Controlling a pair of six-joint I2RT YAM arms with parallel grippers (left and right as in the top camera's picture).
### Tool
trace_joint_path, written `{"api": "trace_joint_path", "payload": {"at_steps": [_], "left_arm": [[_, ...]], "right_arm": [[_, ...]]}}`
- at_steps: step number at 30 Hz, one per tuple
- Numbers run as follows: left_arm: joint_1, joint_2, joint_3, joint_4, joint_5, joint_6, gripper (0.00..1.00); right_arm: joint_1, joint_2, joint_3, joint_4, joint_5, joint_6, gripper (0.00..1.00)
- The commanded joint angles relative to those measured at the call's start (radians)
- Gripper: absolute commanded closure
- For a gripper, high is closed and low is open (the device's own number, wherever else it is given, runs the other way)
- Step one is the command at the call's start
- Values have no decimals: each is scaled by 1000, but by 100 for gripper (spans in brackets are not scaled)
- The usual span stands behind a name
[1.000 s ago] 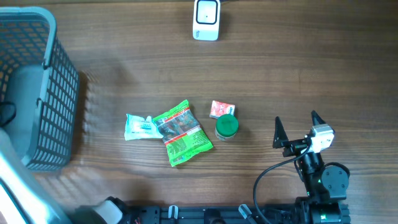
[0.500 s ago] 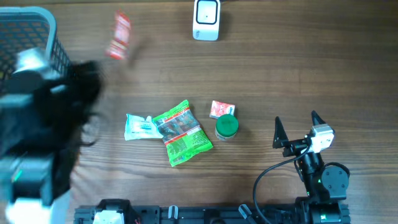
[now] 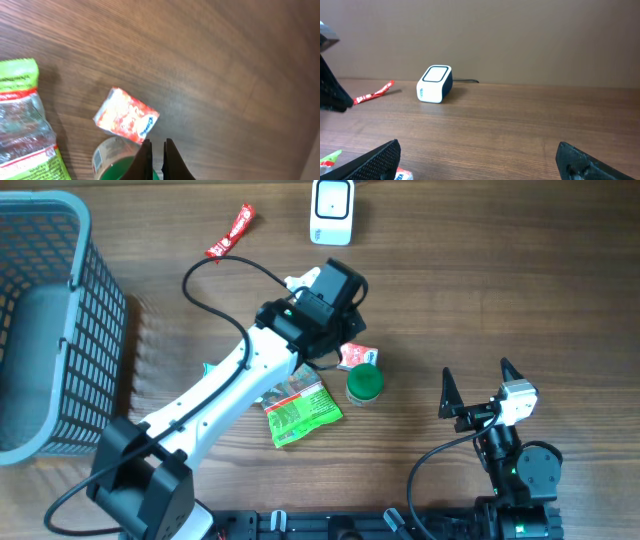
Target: Scan the item barcode
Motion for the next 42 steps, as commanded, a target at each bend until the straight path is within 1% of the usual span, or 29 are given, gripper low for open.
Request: {"api": "trace_joint_path", "payload": {"at_steps": [1,5,7,8,9,10,11,13,14,15,18,19,23,27,30,34,37,42], "left_arm": [[30,-35,9,1,-27,3,96],[47,-35,9,-23,-70,32,96],[56,-35,9,-44,-126,32,96],[63,-35,9,-56,-162,32,94],[71,-35,9,-70,-202,33,87],[79,-35,9,-86,-249,36,75],[88,-35,9,-99,-294,56,53],[111,-34,9,-105,-381,134,19],[122,-33,9,-99,-415,171,8],[135,-33,9,-86,-448,213,0],[188,-31,9,-8,-507,371,0],[216,-31,9,36,-509,441,0],[309,-14,9,165,-504,610,0],[391,53,9,300,-427,785,0],[435,129,9,389,-345,960,0],[468,231,9,494,-304,1147,0],[488,299,9,552,-255,1209,0],[544,376,9,638,-134,1211,0]], "right_arm": [[5,-1,-1,4,-13,13,0],[5,-1,-1,4,-13,13,1],[5,-1,-1,4,-13,13,0],[5,-1,-1,4,-13,13,0],[5,-1,-1,4,-13,12,0],[5,-1,-1,4,-13,13,0],[5,-1,-1,4,-13,12,0],[5,-1,-1,4,-13,13,0],[5,-1,-1,4,-13,13,0],[5,-1,-1,3,-13,13,0],[5,-1,-1,4,-13,12,0],[5,-1,-1,4,-13,13,0],[5,-1,-1,4,-13,13,0],[5,-1,-1,4,-13,13,0],[5,-1,-1,4,-13,13,0],[5,-1,-1,4,-13,12,0],[5,-1,-1,4,-13,13,0],[5,-1,-1,4,-13,13,0]]}}
